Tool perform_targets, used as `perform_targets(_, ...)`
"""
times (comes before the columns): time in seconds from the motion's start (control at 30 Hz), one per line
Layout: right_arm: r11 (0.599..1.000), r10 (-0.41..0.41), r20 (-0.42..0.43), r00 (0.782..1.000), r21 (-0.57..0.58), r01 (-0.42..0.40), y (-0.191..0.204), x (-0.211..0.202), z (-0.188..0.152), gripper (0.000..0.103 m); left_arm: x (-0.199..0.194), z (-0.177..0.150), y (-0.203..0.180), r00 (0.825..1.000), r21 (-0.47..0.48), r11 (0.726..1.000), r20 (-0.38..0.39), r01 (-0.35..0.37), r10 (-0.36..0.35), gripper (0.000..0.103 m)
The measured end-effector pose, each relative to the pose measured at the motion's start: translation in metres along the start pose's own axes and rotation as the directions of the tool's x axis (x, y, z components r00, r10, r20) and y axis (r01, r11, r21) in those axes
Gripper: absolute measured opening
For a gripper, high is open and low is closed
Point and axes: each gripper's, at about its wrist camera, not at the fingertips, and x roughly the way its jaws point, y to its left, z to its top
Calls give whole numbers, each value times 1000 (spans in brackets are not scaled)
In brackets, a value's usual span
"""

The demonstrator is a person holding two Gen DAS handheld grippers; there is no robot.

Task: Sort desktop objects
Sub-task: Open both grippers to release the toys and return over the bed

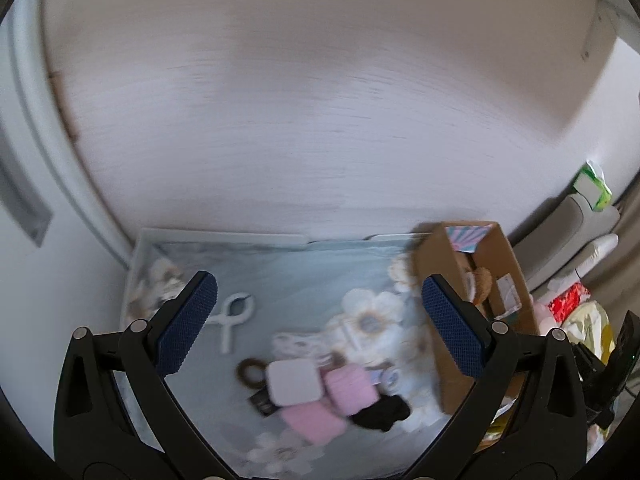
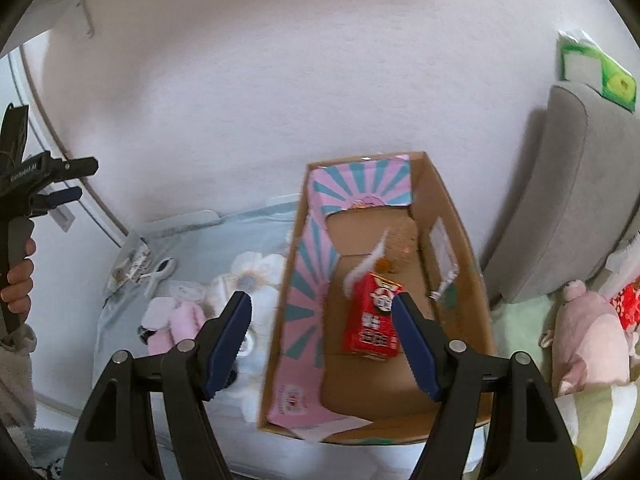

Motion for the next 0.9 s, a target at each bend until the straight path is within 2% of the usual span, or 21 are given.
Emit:
perform_targets(0.17, 999, 17, -4, 1000, -44, -17, 26, 3, -1, 69, -8, -13, 29, 1000, -31, 999, -15, -25, 24, 102)
perform_targets(0.43, 989, 61, -47, 997, -134, -67, 73, 24, -3, 69, -6, -44, 62, 996, -57, 997, -83, -46, 41, 102)
perform_targets(0.7, 969, 103, -151, 983, -206, -133, 116, 56, -21, 69, 46, -84, 50, 976, -54, 999, -217, -7, -5, 102)
perform_targets(0.9, 951, 86, -252, 964, -269, -155, 131, 84, -49, 69, 90, -109, 41, 954, -52, 998, -300, -29, 12, 102)
